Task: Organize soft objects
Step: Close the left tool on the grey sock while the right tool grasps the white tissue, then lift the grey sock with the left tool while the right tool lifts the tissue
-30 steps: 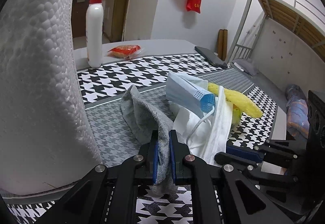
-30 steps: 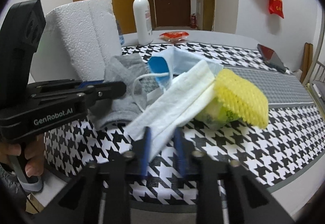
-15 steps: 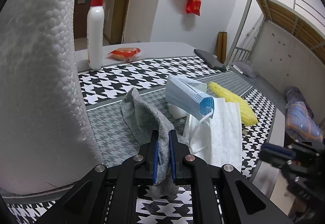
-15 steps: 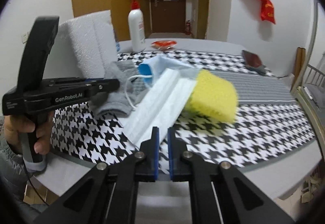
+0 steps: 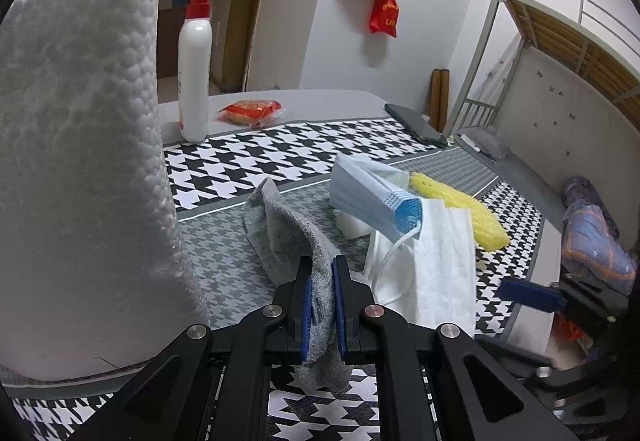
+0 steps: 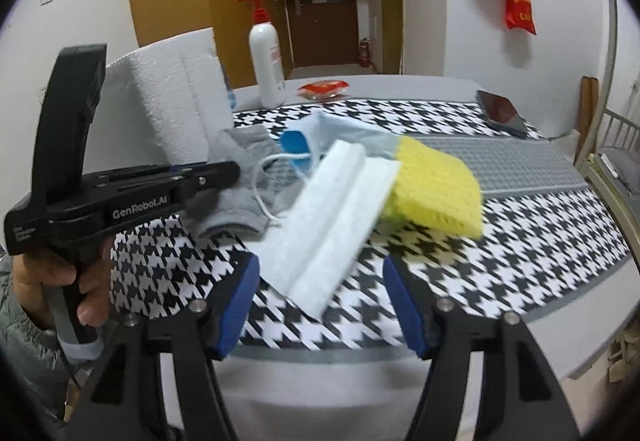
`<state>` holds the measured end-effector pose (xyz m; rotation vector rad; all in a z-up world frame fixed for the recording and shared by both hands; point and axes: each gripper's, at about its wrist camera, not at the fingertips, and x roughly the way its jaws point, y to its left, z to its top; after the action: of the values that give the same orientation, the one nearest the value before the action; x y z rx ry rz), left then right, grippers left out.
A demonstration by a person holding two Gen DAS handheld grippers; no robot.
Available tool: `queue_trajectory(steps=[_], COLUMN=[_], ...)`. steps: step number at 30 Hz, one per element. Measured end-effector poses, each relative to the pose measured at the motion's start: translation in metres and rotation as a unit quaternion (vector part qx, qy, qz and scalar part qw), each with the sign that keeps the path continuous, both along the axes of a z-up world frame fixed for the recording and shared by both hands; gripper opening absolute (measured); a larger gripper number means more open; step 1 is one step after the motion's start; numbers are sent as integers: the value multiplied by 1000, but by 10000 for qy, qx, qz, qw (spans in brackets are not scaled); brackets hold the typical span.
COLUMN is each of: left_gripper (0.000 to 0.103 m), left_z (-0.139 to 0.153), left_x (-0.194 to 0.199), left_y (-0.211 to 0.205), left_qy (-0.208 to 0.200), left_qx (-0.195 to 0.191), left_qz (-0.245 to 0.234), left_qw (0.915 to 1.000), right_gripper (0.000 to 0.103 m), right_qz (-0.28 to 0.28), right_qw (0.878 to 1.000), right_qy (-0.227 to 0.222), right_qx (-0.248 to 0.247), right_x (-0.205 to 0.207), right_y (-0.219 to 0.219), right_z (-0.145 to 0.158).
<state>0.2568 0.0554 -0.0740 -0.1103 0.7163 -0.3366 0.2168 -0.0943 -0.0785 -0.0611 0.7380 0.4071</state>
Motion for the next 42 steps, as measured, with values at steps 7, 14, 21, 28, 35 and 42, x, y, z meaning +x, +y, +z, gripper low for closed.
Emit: queue_trajectory(steps=[7, 14, 21, 28, 35, 42], left_gripper=[11, 11, 17, 76, 82, 82], left_z=[14, 12, 10, 8, -3, -11], left_x=[-11, -6, -6, -4, 0, 3], left_y=[5, 3, -2, -1, -13, -24], left_qy=[-387, -218, -179, -150, 106, 205], left_qx=[-95, -172, -62, -23, 183, 416], left_qz=[81, -30, -35, 125, -69, -194], left_qw=[9992, 9996, 9998, 9998, 9998, 9987], right_gripper=[69, 63, 34, 12, 12, 12], right_qz=[6, 37, 177, 252, 19, -126], right_qw=[9999, 9988, 9981, 9988, 9999, 9997], right_qy=[95, 153, 224, 305, 56, -196], right_qx=[-60, -461, -545, -305, -140, 38], right_x=[17, 23, 24, 23, 5, -21], right_y=[7, 18, 23, 14, -19, -46], right_z=[-4, -15, -20, -19, 2, 18])
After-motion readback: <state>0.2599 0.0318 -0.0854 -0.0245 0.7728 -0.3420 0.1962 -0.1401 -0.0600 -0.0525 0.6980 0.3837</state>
